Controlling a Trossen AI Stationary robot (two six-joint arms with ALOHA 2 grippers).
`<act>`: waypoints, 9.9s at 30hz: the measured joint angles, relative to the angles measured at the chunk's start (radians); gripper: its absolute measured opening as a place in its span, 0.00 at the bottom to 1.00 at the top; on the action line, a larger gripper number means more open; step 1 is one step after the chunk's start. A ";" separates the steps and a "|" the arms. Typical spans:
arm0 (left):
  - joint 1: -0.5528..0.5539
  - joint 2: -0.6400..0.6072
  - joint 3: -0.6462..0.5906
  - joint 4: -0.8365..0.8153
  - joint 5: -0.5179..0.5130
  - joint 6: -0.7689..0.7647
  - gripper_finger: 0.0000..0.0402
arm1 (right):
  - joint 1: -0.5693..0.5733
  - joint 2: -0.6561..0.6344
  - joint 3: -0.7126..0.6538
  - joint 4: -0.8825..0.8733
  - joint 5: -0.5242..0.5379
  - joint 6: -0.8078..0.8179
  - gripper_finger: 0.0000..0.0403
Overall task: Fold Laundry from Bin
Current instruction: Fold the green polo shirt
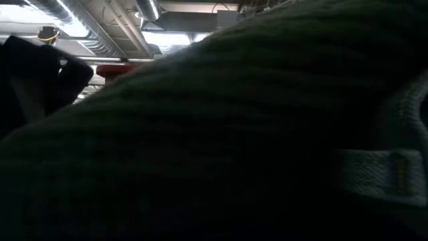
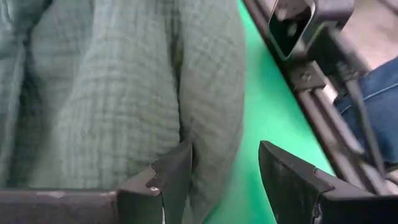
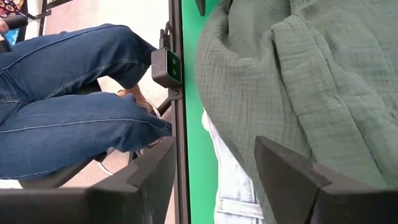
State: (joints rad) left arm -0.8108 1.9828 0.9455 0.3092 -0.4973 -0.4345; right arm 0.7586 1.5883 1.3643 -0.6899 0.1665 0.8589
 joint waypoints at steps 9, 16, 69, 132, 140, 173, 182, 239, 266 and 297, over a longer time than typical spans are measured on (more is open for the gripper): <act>0.053 0.004 0.003 0.000 -0.014 -0.004 0.34 | 0.000 0.000 0.000 0.001 0.001 0.000 0.54; 0.060 -0.002 0.111 -0.002 0.035 -0.003 0.04 | 0.000 0.000 0.000 0.002 0.000 0.000 0.54; 0.258 -0.353 0.333 -0.656 0.172 -0.300 0.00 | 0.077 0.245 0.278 -0.371 0.364 -0.130 0.07; 0.513 -0.417 0.333 -0.930 0.054 -0.190 0.00 | -0.031 0.469 0.386 -0.523 0.124 -0.401 0.55; 0.513 -0.417 0.333 -0.930 0.055 -0.190 0.00 | -0.048 0.475 0.336 -0.540 0.148 -0.392 0.55; 0.513 -0.417 0.333 -0.930 0.100 -0.193 0.00 | -0.148 0.475 0.322 -0.540 0.055 -0.289 0.45; 0.513 -0.417 0.333 -0.930 0.120 -0.192 0.00 | -0.190 0.474 0.322 -0.543 -0.023 -0.291 0.29; 0.513 -0.417 0.332 -0.930 0.145 -0.191 0.00 | -0.248 0.474 0.352 -0.705 -0.298 -0.397 0.40; 0.513 -0.417 0.332 -0.930 0.173 -0.181 0.00 | -0.248 0.474 0.351 -0.578 -0.104 -0.393 0.08; 0.406 -0.499 0.332 -0.934 0.577 -0.086 0.29 | 0.031 0.468 0.763 -0.654 -0.046 -0.178 0.01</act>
State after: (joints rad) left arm -0.4044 1.4841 1.2778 -0.6246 0.0793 -0.5202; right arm 0.7897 2.0560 2.1269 -1.3434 0.1209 0.6805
